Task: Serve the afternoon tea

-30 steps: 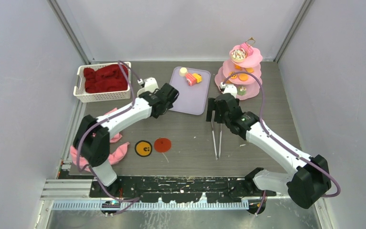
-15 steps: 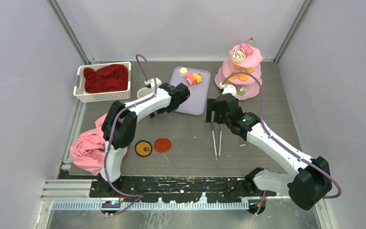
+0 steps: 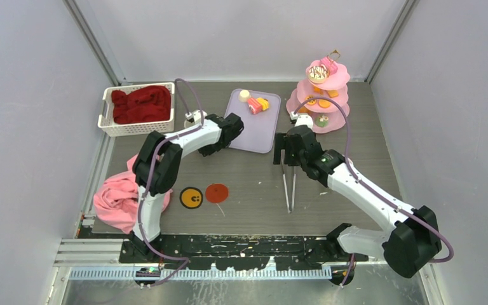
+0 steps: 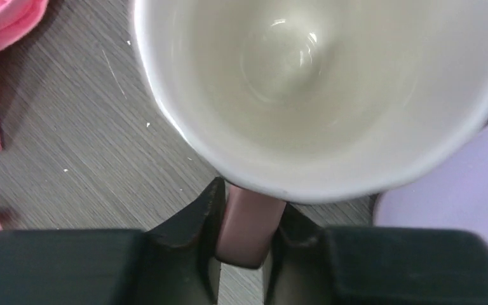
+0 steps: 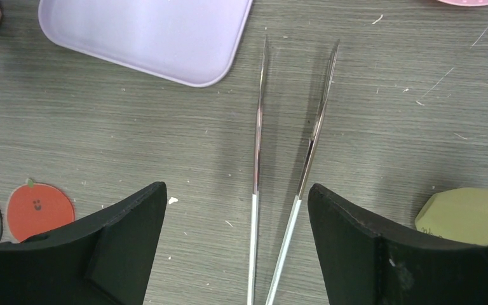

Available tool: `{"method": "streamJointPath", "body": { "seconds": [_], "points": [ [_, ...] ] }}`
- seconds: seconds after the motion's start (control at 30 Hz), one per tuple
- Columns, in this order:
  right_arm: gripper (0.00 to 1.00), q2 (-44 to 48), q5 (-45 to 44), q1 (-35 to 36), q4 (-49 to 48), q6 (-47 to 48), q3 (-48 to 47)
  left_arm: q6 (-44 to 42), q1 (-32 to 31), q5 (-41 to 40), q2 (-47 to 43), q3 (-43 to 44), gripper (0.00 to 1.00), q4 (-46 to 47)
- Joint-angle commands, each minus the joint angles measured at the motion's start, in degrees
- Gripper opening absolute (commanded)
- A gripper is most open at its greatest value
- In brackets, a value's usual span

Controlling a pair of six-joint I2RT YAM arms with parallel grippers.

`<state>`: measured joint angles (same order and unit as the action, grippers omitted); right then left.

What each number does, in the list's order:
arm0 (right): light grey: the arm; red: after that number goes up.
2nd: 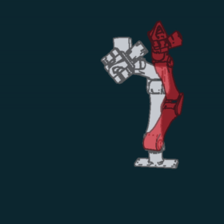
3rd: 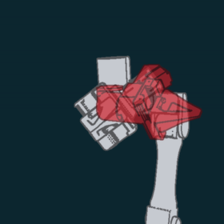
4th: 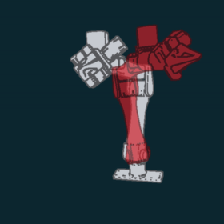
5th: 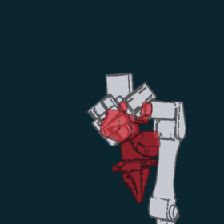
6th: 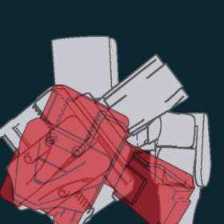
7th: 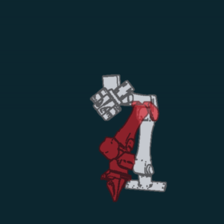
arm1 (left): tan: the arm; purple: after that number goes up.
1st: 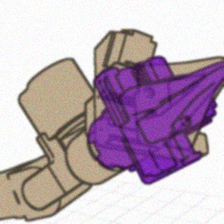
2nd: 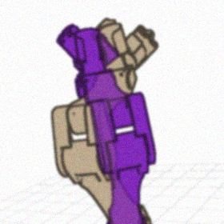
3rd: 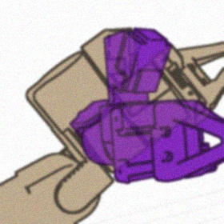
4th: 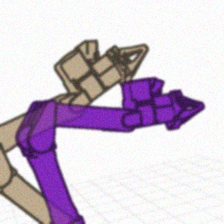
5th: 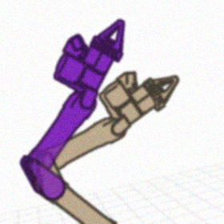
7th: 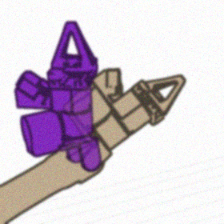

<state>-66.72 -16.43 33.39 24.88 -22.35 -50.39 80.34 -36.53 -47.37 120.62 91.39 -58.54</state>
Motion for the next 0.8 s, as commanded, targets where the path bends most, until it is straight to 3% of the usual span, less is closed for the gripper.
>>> {"method": "streamJointPath", "body": {
  "seconds": [0.0, 0.17, 0.5, 0.77],
  "points": [
    [0.86, -0.28, 1.21, 0.17, -3.24, 0.82, 0.49, -3.94, 2.23, 2.95, -5.61, -3.25, 0.18, 5.81],
    [0.86, -0.73, 1.74, 0.19, -3.61, 0.77, 0.49, -6.93, 2.96, 4.38, -7.31, -5.54, 0.00, 6.73],
    [0.86, -0.85, 2.27, 0.19, -4.17, 0.83, 0.72, -18.93, 2.98, 7.07, -15.95, -12.20, 0.00, 8.88],
    [0.86, -1.17, 3.08, 0.18, -5.43, 0.97, 1.04, -34.36, 2.79, 16.00, -35.79, -27.61, 0.00, 14.77]
  ]
}}
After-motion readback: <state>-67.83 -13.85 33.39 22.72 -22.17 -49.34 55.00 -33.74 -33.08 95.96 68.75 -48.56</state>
